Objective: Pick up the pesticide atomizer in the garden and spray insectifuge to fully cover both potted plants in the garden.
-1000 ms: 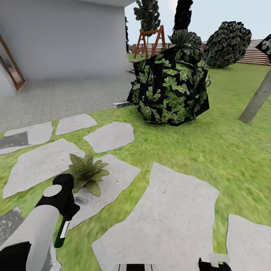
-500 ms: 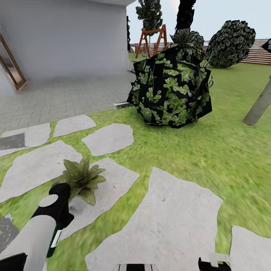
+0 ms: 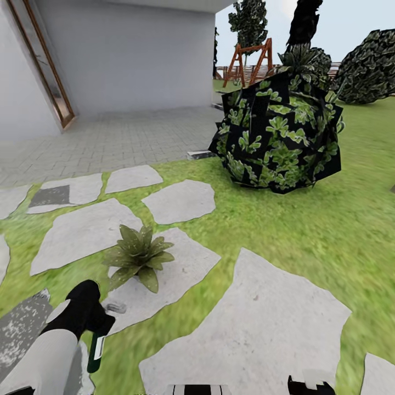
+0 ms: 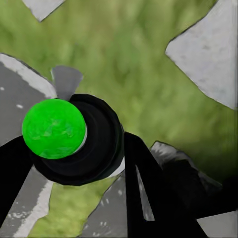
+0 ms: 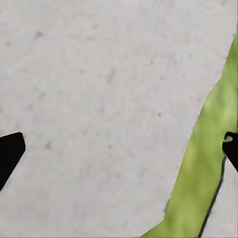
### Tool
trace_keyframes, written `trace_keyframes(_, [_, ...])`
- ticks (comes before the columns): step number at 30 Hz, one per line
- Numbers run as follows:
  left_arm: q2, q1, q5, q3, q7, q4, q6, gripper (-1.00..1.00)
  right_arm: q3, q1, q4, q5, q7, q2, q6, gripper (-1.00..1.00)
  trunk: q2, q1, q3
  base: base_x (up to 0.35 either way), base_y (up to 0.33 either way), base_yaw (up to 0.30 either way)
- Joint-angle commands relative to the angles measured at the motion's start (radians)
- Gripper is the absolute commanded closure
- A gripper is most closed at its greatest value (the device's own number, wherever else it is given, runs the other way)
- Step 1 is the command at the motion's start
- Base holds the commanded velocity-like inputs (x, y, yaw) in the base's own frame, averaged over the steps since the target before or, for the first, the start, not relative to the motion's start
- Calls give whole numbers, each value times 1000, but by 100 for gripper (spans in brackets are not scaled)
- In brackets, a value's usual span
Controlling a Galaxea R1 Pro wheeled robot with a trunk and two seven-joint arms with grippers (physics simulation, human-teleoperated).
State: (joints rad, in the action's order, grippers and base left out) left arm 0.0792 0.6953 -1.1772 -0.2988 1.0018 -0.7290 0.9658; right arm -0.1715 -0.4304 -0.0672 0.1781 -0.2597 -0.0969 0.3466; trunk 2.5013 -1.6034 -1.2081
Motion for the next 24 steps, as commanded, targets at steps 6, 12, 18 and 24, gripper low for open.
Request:
trace_keyframes(6, [-11, -3, 50, -2, -34, -2, -82, 100, -8, -1, 0, 11, -3, -4, 4, -100, 0, 0, -1, 132, -81, 65])
trace_keyframes(12, [-12, -3, 53, -4, -50, -4, -88, 100, -8, -1, 1, 11, -3, -3, 3, -100, 0, 0, -1, 195, -194, 24])
trace_keyframes(18, [-13, -3, 53, -5, -52, -4, -88, 100, -7, -1, 1, 11, -4, 0, 3, -100, 0, 0, -1, 23, -272, 244])
trace_keyframes(24, [-13, -3, 53, -9, -52, -4, -88, 100, -7, -1, 1, 11, -3, 0, 3, -100, 0, 0, -1, 1, -282, 275])
